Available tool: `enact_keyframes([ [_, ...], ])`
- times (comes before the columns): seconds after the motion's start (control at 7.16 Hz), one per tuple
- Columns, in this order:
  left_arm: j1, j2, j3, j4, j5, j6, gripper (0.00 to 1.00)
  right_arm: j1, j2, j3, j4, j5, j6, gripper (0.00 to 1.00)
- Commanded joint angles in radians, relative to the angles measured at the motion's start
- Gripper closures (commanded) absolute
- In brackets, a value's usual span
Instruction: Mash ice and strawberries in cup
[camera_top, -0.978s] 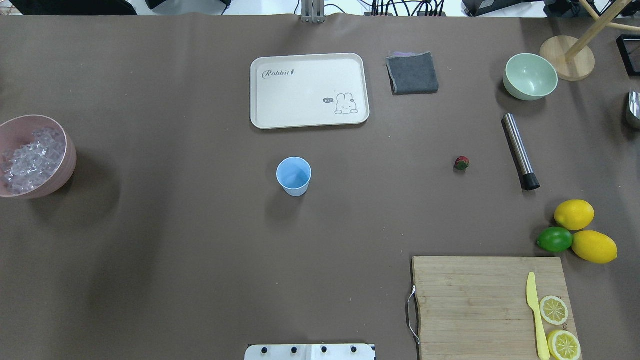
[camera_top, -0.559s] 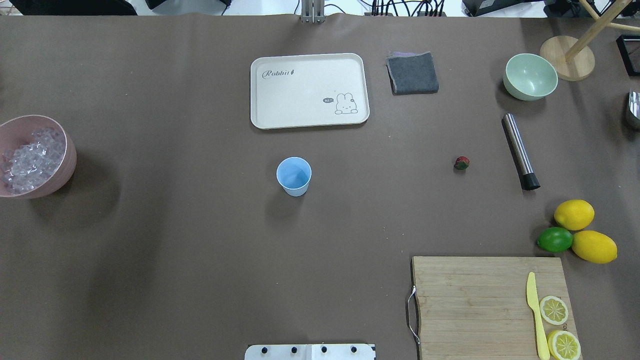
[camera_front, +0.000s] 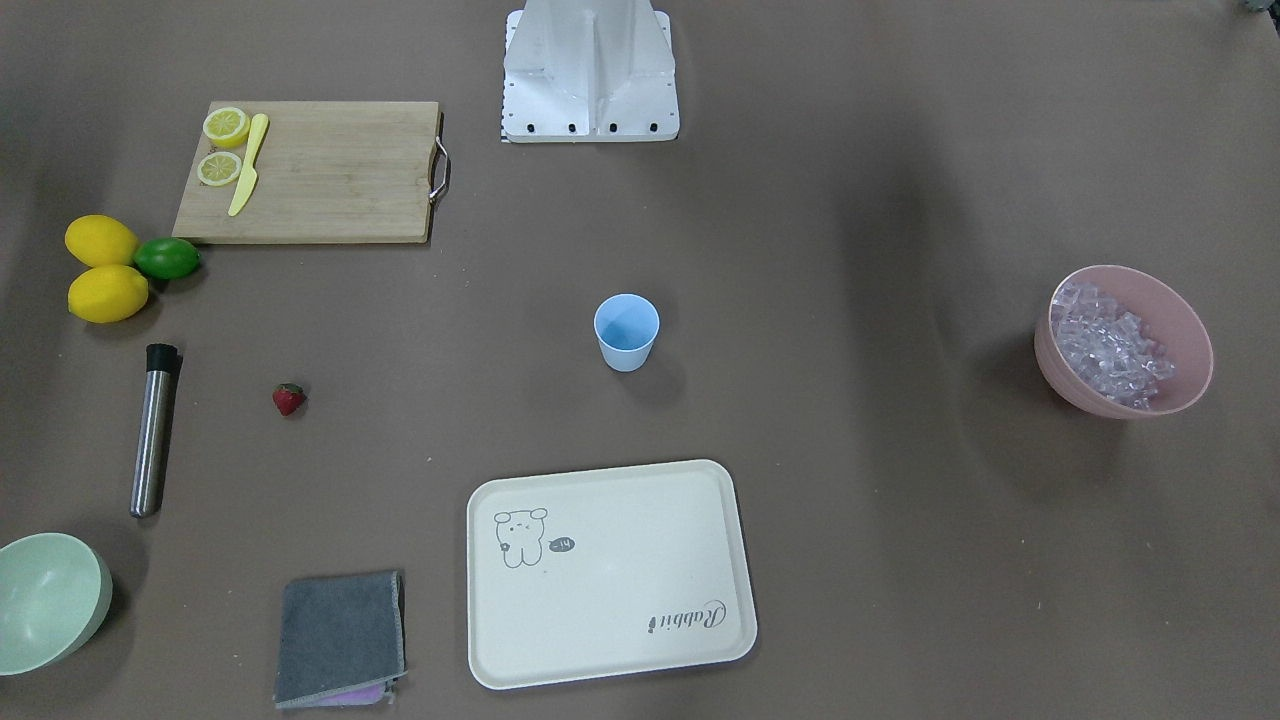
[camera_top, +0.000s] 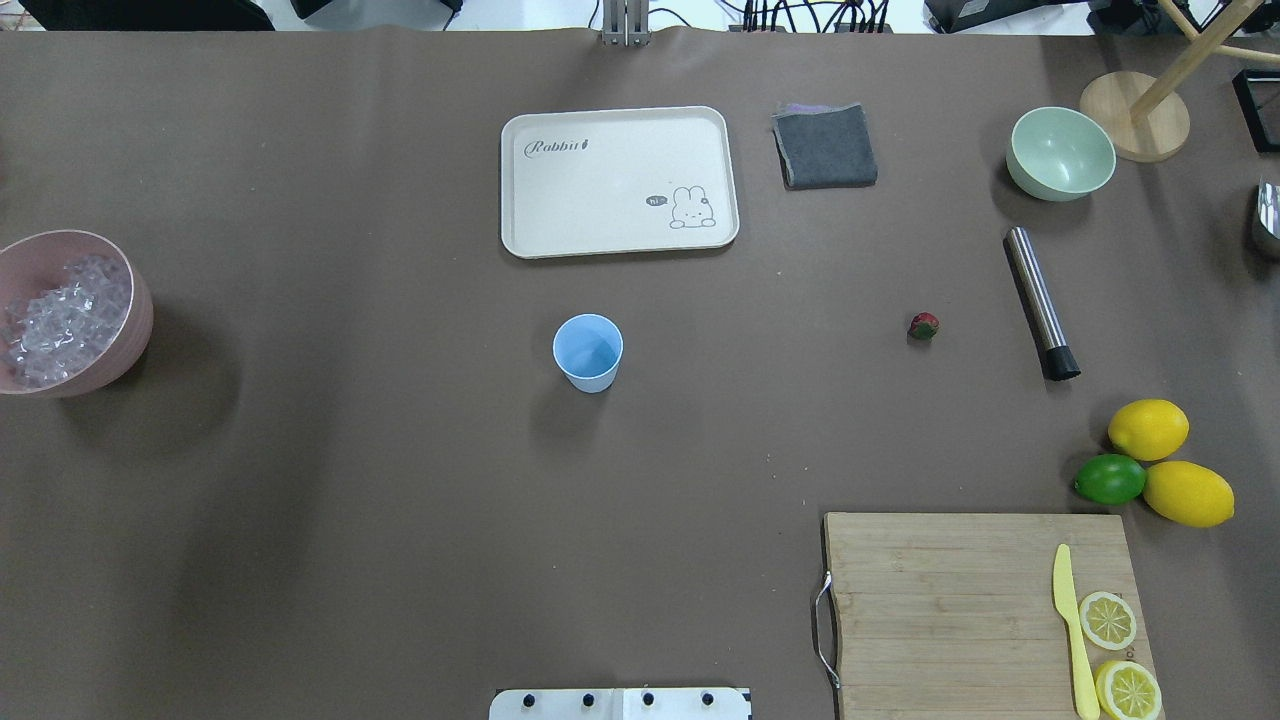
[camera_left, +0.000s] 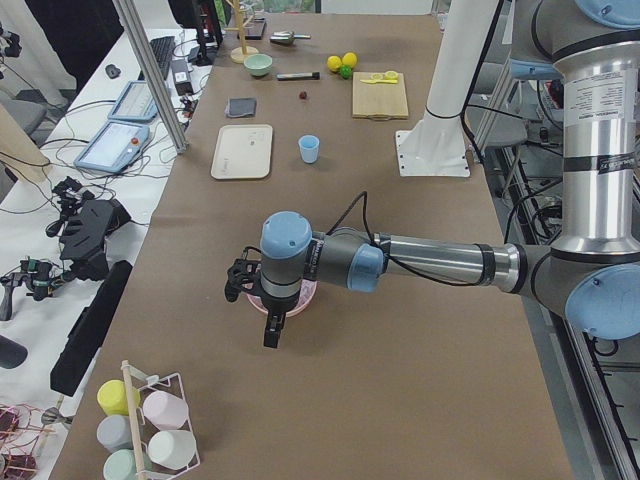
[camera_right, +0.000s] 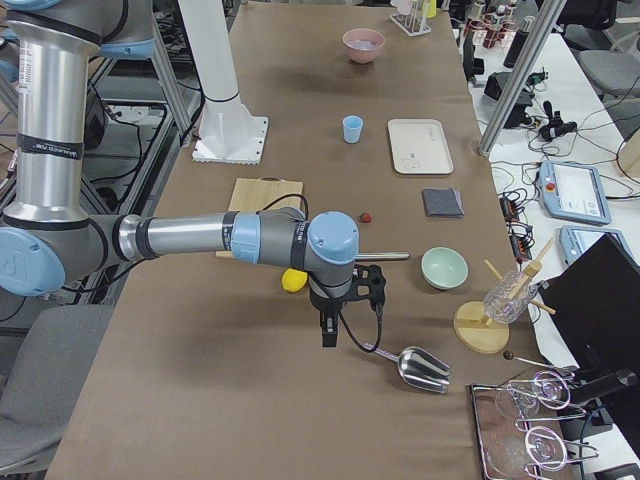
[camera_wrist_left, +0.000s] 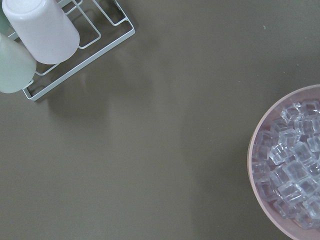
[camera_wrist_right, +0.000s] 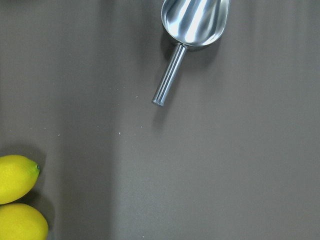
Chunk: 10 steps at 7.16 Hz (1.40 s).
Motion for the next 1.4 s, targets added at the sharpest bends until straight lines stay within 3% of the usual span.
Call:
enact_keyframes([
  [0.0,0.0,0.0,0.004,0.0,0.001,0.0,0.02,0.0,0.002,0.002,0.0,0.0,-0.001,0.0],
  [0.7,-0.002,0.017,-0.003,-0.001,-0.002,0.007,0.02,0.0,0.006,0.003,0.0,-0.002,-0.001,0.0],
  [1.12,-0.002,0.014,-0.015,-0.005,-0.074,0.006,0.02,0.0,0.006,0.003,0.002,-0.003,-0.001,0.0],
  [1.26,-0.006,0.018,-0.015,-0.061,-0.094,0.004,0.02,0.0,0.006,0.005,0.0,0.0,0.001,0.0],
])
